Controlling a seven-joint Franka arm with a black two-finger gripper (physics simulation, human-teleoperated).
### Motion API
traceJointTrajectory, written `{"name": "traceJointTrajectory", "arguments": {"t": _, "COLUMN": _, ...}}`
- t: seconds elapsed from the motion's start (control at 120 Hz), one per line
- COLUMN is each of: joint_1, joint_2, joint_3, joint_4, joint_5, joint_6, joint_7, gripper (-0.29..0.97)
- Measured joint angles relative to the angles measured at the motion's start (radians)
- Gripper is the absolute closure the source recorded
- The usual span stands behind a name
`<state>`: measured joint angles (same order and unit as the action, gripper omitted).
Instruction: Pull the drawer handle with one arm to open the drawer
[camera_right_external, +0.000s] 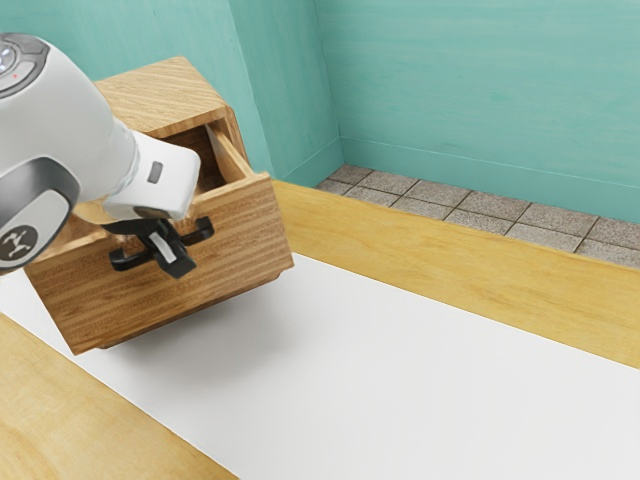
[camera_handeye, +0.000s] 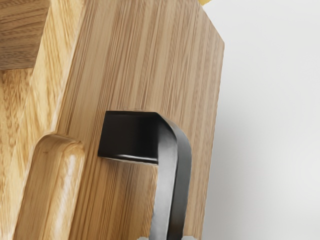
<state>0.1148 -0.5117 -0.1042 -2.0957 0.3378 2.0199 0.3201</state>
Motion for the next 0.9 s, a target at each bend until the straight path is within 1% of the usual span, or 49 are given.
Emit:
{"name": "traceJointTrajectory", "arguments": {"t": 0.058, "joint_1": 0.001, "joint_2": 0.0, "joint_3": -0.008, "joint_4": 0.013, "joint_5": 0.006, "joint_6": -0.001, "joint_7": -0.001, "gripper": 0.39}}
{"name": "traceJointTrajectory", "arguments": {"t": 0.183, "joint_1": 0.022, "joint_2": 0.001, "joint_3": -0.073, "joint_4": 0.063, "joint_5": 0.015, "joint_6": -0.001, "joint_7": -0.007, "gripper": 0.19}}
{"name": "traceJointTrajectory", "arguments": {"t": 0.233, "joint_1": 0.031, "joint_2": 0.011, "joint_3": -0.113, "joint_4": 0.133, "joint_5": -0.019, "joint_6": -0.001, "joint_7": -0.015, "gripper": 0.14}}
{"name": "traceJointTrajectory", "arguments": {"t": 0.3, "joint_1": 0.056, "joint_2": 0.078, "joint_3": -0.208, "joint_4": 0.272, "joint_5": -0.066, "joint_6": -0.001, "joint_7": -0.065, "gripper": 0.1}}
{"name": "traceJointTrajectory", "arguments": {"t": 0.317, "joint_1": 0.049, "joint_2": 0.091, "joint_3": -0.225, "joint_4": 0.295, "joint_5": -0.075, "joint_6": -0.001, "joint_7": -0.087, "gripper": 0.09}}
{"name": "traceJointTrajectory", "arguments": {"t": 0.35, "joint_1": -0.003, "joint_2": 0.125, "joint_3": -0.238, "joint_4": 0.332, "joint_5": -0.088, "joint_6": -0.002, "joint_7": -0.15, "gripper": 0.07}}
{"name": "traceJointTrajectory", "arguments": {"t": 0.383, "joint_1": -0.083, "joint_2": 0.16, "joint_3": -0.216, "joint_4": 0.359, "joint_5": -0.098, "joint_6": -0.011, "joint_7": -0.23, "gripper": 0.06}}
{"name": "traceJointTrajectory", "arguments": {"t": 0.433, "joint_1": -0.243, "joint_2": 0.223, "joint_3": -0.14, "joint_4": 0.413, "joint_5": -0.107, "joint_6": -0.05, "joint_7": -0.37, "gripper": 0.04}}
{"name": "traceJointTrajectory", "arguments": {"t": 0.475, "joint_1": -0.377, "joint_2": 0.248, "joint_3": -0.02, "joint_4": 0.429, "joint_5": -0.114, "joint_6": -0.096, "joint_7": -0.476, "gripper": 0.03}}
{"name": "traceJointTrajectory", "arguments": {"t": 0.5, "joint_1": -0.429, "joint_2": 0.26, "joint_3": 0.025, "joint_4": 0.431, "joint_5": -0.118, "joint_6": -0.125, "joint_7": -0.537, "gripper": 0.03}}
{"name": "traceJointTrajectory", "arguments": {"t": 0.533, "joint_1": -0.47, "joint_2": 0.273, "joint_3": 0.061, "joint_4": 0.427, "joint_5": -0.126, "joint_6": -0.163, "joint_7": -0.618, "gripper": 0.02}}
{"name": "traceJointTrajectory", "arguments": {"t": 0.575, "joint_1": -0.488, "joint_2": 0.281, "joint_3": 0.089, "joint_4": 0.408, "joint_5": -0.149, "joint_6": -0.203, "joint_7": -0.713, "gripper": 0.02}}
{"name": "traceJointTrajectory", "arguments": {"t": 0.633, "joint_1": -0.494, "joint_2": 0.286, "joint_3": 0.104, "joint_4": 0.377, "joint_5": -0.176, "joint_6": -0.246, "joint_7": -0.835, "gripper": 0.01}}
{"name": "traceJointTrajectory", "arguments": {"t": 0.767, "joint_1": -0.473, "joint_2": 0.289, "joint_3": 0.111, "joint_4": 0.353, "joint_5": -0.243, "joint_6": -0.308, "joint_7": -1.073, "gripper": 0.01}}
{"name": "traceJointTrajectory", "arguments": {"t": 0.9, "joint_1": -0.457, "joint_2": 0.288, "joint_3": 0.102, "joint_4": 0.329, "joint_5": -0.273, "joint_6": -0.339, "joint_7": -1.26, "gripper": 0.0}}
